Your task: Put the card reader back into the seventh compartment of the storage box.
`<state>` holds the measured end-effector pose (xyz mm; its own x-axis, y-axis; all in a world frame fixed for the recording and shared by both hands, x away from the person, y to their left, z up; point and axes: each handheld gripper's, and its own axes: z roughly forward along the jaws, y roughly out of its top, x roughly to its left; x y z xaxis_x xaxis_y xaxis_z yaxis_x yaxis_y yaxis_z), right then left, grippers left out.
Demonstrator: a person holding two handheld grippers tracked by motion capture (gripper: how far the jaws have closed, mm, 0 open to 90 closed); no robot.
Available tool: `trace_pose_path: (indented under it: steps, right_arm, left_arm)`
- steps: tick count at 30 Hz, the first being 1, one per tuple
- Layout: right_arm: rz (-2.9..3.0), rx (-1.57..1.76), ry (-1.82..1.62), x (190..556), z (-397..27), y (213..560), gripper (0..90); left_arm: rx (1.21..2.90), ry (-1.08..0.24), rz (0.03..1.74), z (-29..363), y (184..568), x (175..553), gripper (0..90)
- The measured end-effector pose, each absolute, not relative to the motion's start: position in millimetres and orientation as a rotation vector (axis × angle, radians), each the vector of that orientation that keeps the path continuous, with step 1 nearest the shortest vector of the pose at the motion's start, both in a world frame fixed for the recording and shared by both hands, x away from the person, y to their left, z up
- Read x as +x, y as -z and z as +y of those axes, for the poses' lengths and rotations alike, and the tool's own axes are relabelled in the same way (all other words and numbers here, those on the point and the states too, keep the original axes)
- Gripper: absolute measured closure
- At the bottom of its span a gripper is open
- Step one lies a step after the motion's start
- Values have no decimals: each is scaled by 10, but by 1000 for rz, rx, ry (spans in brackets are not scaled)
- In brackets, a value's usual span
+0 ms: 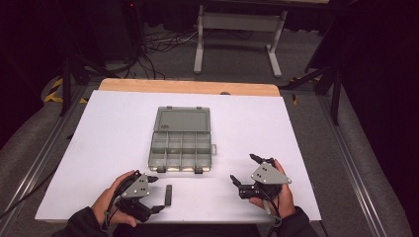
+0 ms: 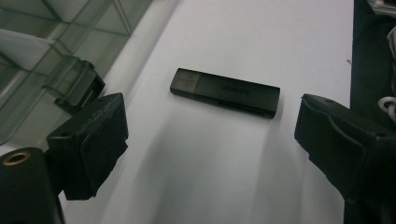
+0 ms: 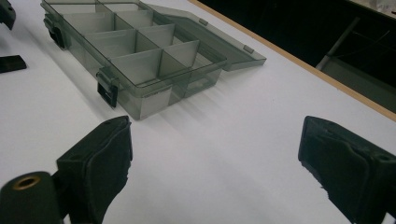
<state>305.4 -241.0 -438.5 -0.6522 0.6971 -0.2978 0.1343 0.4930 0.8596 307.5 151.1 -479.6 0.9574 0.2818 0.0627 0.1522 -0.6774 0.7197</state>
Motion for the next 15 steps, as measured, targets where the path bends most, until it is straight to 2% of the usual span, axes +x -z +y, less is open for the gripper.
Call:
trace_pose_path:
  steps: [15]
  right_arm:
    - [2147, 663, -1103, 3066, -2388, 4434, 127]
  left_arm:
    - [2407, -122, 207, 1253, 4795, 3289, 133]
